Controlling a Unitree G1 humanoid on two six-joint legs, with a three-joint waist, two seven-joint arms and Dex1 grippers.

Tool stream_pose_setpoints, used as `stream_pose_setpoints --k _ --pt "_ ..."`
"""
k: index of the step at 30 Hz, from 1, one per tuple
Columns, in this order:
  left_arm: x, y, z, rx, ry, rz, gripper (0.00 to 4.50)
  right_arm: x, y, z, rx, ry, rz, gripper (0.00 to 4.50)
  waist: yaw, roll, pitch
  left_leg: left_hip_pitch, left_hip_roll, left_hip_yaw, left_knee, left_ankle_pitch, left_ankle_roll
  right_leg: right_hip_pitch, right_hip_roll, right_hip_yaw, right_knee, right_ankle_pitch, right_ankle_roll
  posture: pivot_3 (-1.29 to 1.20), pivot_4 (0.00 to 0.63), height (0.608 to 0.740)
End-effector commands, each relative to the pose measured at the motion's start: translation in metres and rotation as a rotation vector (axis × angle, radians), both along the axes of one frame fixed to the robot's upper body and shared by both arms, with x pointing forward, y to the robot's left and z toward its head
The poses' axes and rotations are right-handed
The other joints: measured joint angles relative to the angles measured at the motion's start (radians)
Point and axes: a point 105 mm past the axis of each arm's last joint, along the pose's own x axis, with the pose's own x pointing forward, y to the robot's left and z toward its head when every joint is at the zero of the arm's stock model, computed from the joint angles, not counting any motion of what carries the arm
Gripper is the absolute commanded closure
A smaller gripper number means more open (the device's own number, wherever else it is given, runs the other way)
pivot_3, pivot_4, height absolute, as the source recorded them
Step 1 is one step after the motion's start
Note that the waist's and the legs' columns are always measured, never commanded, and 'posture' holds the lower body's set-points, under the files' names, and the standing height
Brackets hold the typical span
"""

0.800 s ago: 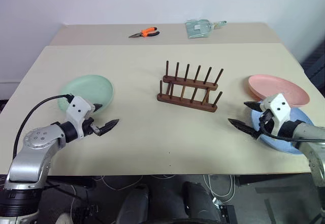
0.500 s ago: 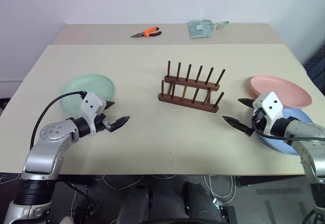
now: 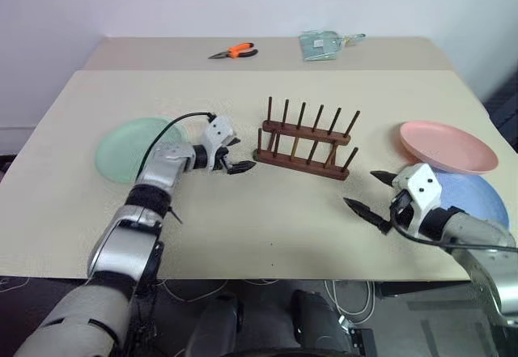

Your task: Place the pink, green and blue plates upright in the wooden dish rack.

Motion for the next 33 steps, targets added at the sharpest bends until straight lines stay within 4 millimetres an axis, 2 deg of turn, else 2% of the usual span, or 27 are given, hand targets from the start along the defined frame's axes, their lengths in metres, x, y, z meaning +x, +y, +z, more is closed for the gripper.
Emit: stream_pose_setpoints --k 1,5,6,8,11,13,14,18,22,25,29,33 --pt "0.000 -0.012 -0.003 0.038 0.002 -0.048 0.04 -0.013 0.001 0.014 -0.018 -0.069 -0.061 0.00 -0.001 -0.001 0.000 0.000 0.000 0.000 0.000 0.000 0.000 0.000 0.000 0.000 0.000 -0.001 0.001 0.00 0.150 0.740" --pt "-0.004 -0.026 -0.007 0.051 0.022 -0.098 0.04 -0.024 0.003 0.013 -0.017 -0.075 -0.111 0.00 0.003 -0.002 0.000 0.001 0.000 0.000 0.001 0.000 0.000 0.000 0.000 0.000 0.001 -0.002 0.003 0.00 0.150 0.740" --pt "-0.005 -0.027 -0.007 0.050 0.024 -0.102 0.54 -0.026 0.003 0.014 -0.018 -0.076 -0.117 0.00 0.002 -0.002 0.000 0.001 0.000 0.000 0.001 0.000 0.000 0.001 0.000 0.000 0.001 -0.002 0.003 0.00 0.150 0.740" --pt "-0.007 -0.028 -0.008 0.045 0.028 -0.116 1.25 -0.028 0.005 0.014 -0.020 -0.077 -0.125 0.00 0.002 -0.002 0.000 0.001 0.000 0.000 0.001 0.000 0.000 0.002 0.000 0.000 0.001 -0.002 0.003 0.00 0.150 0.740" --pt "-0.009 -0.029 -0.008 0.029 0.029 -0.137 2.79 -0.025 0.004 0.014 -0.033 -0.075 -0.116 0.00 0.003 -0.002 0.000 0.001 0.000 -0.001 0.001 0.000 0.000 0.002 0.000 0.000 0.001 -0.002 0.003 0.00 0.150 0.740" --pt "-0.012 -0.028 -0.008 0.022 0.021 -0.161 3.60 -0.022 0.005 0.016 -0.042 -0.074 -0.095 0.00 0.000 -0.002 0.000 0.001 0.000 -0.001 0.001 0.000 0.000 0.002 0.000 0.000 0.001 -0.002 0.003 0.00 0.150 0.740" --pt "-0.015 -0.027 -0.008 0.017 0.014 -0.185 3.72 -0.020 0.005 0.017 -0.049 -0.073 -0.082 0.00 0.000 -0.002 0.000 0.001 0.000 -0.001 0.001 0.000 0.000 0.002 0.000 0.000 0.001 -0.002 0.003 0.00 0.150 0.740" --pt "-0.027 -0.025 -0.008 0.019 -0.019 -0.272 3.72 -0.018 0.005 0.020 -0.067 -0.058 -0.035 0.00 0.001 -0.002 0.000 0.001 0.000 -0.001 0.001 0.000 0.000 0.001 0.000 0.000 0.002 -0.002 0.003 0.00 0.150 0.740" --pt "-0.066 -0.029 -0.008 0.043 -0.095 -0.435 3.72 -0.020 -0.004 0.012 -0.102 0.012 0.006 0.00 0.001 -0.002 0.000 0.001 0.000 -0.001 0.000 0.000 0.000 0.001 0.000 0.001 0.001 0.000 0.000 0.00 0.150 0.740" --pt "-0.088 -0.029 -0.007 0.038 -0.098 -0.467 3.72 -0.024 -0.012 0.004 -0.122 0.054 0.003 0.00 0.003 -0.001 -0.001 0.001 0.000 -0.001 0.000 0.000 0.000 0.001 0.000 0.001 0.001 0.000 -0.001 0.00 0.150 0.740" --pt "-0.098 -0.020 -0.009 0.048 -0.056 -0.438 3.72 -0.029 -0.018 -0.001 -0.144 0.079 0.004 0.00 0.003 -0.001 -0.001 0.001 0.000 -0.002 0.001 0.000 0.000 0.001 0.000 0.001 0.003 0.000 -0.001 0.00 0.150 0.740" --pt "-0.095 -0.004 -0.016 0.093 -0.025 -0.375 1.80 -0.031 -0.020 -0.003 -0.151 0.094 0.008 0.00 0.002 -0.001 -0.001 0.002 0.001 -0.001 0.001 0.000 0.000 0.002 0.000 0.000 0.003 -0.002 0.001 0.00 0.150 0.740"
